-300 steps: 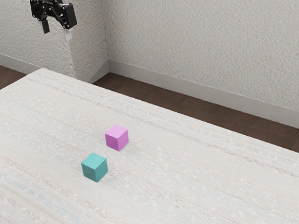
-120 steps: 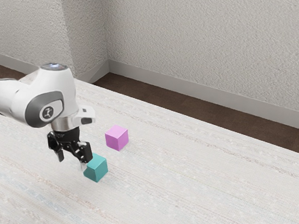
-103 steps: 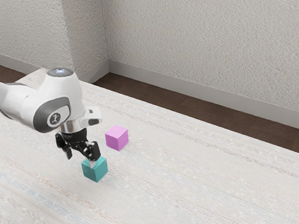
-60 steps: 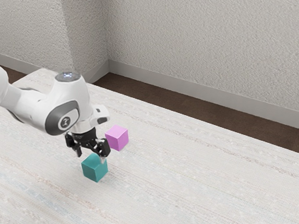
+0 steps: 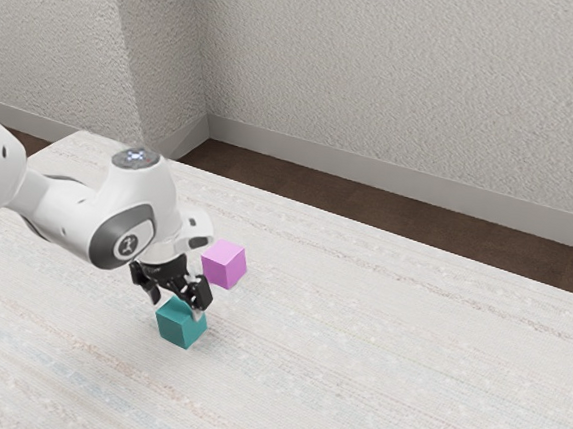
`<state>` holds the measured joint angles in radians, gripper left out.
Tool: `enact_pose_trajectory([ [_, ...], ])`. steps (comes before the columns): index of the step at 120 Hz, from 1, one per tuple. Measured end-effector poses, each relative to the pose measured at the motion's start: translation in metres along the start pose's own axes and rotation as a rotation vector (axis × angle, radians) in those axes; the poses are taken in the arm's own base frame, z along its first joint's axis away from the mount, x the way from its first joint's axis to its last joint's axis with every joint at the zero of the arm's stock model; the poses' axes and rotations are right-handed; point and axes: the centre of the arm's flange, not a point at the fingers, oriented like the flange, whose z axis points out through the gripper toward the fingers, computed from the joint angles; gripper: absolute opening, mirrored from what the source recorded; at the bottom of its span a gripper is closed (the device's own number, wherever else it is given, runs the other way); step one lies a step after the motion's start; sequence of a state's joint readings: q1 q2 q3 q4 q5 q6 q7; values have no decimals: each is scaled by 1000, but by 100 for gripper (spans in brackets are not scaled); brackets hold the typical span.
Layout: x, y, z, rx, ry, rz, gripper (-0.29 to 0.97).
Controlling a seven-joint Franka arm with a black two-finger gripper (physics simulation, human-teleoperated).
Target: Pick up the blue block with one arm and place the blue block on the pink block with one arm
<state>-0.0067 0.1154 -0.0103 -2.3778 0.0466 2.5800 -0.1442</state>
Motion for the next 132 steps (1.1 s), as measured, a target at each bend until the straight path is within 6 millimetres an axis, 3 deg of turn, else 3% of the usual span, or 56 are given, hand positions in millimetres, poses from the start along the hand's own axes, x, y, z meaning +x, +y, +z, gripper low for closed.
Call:
enact_pose_trajectory([
  [132, 0, 3, 15, -4, 42, 235, 68],
])
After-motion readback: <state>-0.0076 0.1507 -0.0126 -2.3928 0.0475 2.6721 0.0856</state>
